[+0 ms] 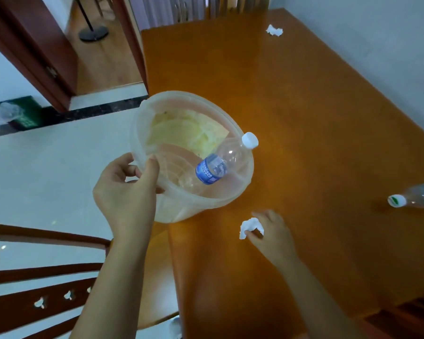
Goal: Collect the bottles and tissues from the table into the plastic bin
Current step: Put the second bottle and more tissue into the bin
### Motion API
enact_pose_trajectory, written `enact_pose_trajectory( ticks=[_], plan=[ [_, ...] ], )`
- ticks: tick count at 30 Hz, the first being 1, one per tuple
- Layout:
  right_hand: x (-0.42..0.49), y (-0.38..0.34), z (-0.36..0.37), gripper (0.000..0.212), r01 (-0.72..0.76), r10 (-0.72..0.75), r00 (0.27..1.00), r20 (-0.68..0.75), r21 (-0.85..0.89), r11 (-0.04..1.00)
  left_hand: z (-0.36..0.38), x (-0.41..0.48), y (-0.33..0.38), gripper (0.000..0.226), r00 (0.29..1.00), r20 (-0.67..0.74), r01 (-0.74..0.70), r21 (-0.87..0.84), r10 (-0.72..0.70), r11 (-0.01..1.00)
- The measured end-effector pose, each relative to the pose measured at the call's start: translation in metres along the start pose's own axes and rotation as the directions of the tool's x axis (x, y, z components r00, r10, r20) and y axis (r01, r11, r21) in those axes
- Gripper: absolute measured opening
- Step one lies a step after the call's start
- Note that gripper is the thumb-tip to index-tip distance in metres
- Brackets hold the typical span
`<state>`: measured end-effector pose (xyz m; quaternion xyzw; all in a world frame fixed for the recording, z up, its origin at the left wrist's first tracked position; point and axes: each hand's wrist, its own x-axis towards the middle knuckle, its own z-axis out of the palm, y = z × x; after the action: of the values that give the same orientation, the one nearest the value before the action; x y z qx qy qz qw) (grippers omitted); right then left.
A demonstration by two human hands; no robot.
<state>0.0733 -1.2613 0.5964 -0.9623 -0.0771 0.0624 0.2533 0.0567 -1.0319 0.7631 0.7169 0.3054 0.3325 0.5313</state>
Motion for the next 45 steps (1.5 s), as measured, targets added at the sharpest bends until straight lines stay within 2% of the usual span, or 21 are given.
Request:
enact_pose_trajectory(
  ticks=[5, 9, 19, 22, 25, 28, 31, 33, 37, 41, 45],
  plan=[
    [0.003, 0.012, 0.015, 0.045, 0.012, -0.008, 0.998, 0.063, -0.076, 0.997, 0.003, -0.005, 0.000, 0.016, 0.999, -0.029, 0.029, -0.015, -0.029, 0.999],
    [0.006, 0.017, 0.020, 0.033, 0.029, -0.024, 0.999, 0.048, -0.118, 0.993, 0.004, -0.006, -0.002, 0.016, 0.998, -0.039, 0.051, -0.007, -0.052, 0.999],
    [-0.022, 0.029, 0.022, 0.020, -0.158, 0.160, 0.987, -0.034, 0.051, 0.986, -0.004, -0.009, -0.005, 0.014, 0.997, 0.048, 0.064, -0.023, -0.063, 0.998],
    [-0.031, 0.026, 0.012, 0.019, -0.206, 0.215, 0.972, -0.095, 0.103, 0.973, -0.008, -0.011, -0.005, 0.014, 0.993, 0.093, 0.073, -0.051, -0.068, 0.996],
    [-0.038, 0.017, -0.011, 0.020, -0.239, 0.272, 0.938, -0.215, 0.168, 0.956, -0.012, -0.015, -0.004, 0.015, 0.989, 0.130, 0.078, -0.076, -0.068, 0.994],
    [-0.043, -0.002, -0.050, 0.019, -0.160, 0.229, 0.893, -0.388, 0.202, 0.966, -0.015, -0.019, -0.002, 0.013, 0.986, 0.160, 0.066, -0.102, -0.049, 0.993],
    [-0.051, -0.028, -0.095, 0.017, -0.008, 0.125, 0.806, -0.579, 0.200, 0.980, -0.019, -0.022, 0.002, 0.015, 0.981, 0.191, 0.063, -0.129, -0.037, 0.990],
    [-0.056, -0.045, -0.119, 0.017, 0.042, 0.103, 0.754, -0.649, 0.204, 0.978, -0.022, -0.024, 0.005, 0.015, 0.977, 0.210, 0.050, -0.142, -0.020, 0.989],
    [-0.063, -0.077, -0.154, 0.015, 0.132, 0.065, 0.698, -0.713, 0.217, 0.967, -0.028, -0.031, 0.011, 0.019, 0.973, 0.232, 0.028, -0.164, 0.011, 0.986],
    [-0.067, -0.110, -0.167, 0.016, 0.210, 0.035, 0.708, -0.705, 0.258, 0.943, -0.032, -0.040, 0.015, 0.025, 0.965, 0.259, 0.003, -0.193, 0.048, 0.981],
    [-0.076, -0.128, -0.162, 0.023, 0.217, -0.037, 0.782, -0.623, 0.216, 0.952, -0.038, -0.052, 0.017, 0.022, 0.954, 0.293, -0.001, -0.230, 0.070, 0.973]
  ],
)
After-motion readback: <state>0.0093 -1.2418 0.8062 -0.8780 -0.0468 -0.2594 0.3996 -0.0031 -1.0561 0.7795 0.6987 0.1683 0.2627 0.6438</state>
